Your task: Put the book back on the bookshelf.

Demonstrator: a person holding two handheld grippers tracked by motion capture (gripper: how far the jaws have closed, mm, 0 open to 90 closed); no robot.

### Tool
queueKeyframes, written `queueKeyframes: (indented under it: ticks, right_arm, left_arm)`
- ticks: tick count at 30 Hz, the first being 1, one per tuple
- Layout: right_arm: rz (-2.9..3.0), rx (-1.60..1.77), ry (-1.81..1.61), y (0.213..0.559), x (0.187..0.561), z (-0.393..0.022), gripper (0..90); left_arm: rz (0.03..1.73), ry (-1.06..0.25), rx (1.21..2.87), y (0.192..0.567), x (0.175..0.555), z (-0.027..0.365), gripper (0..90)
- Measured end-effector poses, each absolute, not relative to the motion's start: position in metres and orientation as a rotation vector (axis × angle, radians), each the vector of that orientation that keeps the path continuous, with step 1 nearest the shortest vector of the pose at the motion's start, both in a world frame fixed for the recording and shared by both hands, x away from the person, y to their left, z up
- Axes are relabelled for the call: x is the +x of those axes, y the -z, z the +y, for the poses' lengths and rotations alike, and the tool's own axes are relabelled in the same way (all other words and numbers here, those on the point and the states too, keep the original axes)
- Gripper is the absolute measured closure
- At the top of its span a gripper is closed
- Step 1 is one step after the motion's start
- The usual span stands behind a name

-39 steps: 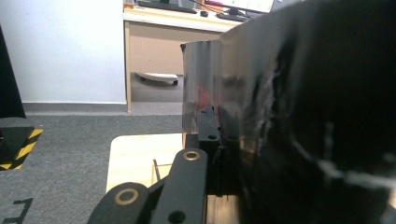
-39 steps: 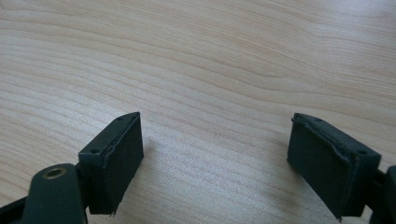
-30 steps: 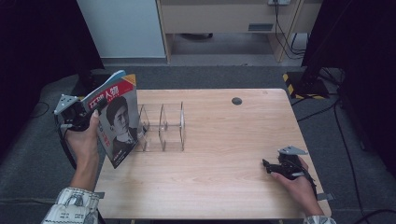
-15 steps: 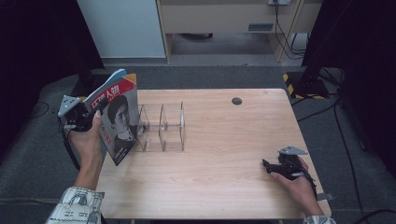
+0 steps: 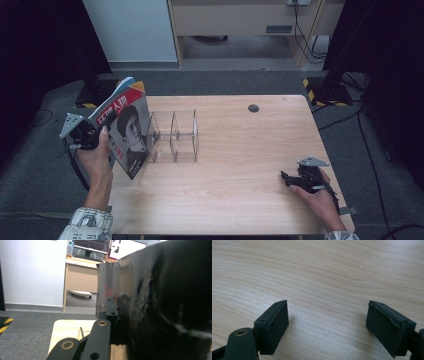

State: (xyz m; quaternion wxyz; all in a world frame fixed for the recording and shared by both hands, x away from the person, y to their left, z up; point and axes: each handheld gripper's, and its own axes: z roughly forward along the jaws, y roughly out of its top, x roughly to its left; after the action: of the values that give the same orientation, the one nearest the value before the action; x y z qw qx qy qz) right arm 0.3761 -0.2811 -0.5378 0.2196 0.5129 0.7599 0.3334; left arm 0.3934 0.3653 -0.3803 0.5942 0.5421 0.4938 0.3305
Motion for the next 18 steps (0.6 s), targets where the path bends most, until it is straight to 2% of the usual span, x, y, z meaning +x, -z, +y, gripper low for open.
queueKeyframes:
  ticks: [18]
  right_arm:
    - [2.104,1.413,-0.923,0.538,0.376,-0.281,18.5]
  left_arm:
    - [1.178,-0.775,1.228,0.397,0.385,0.373,85.3]
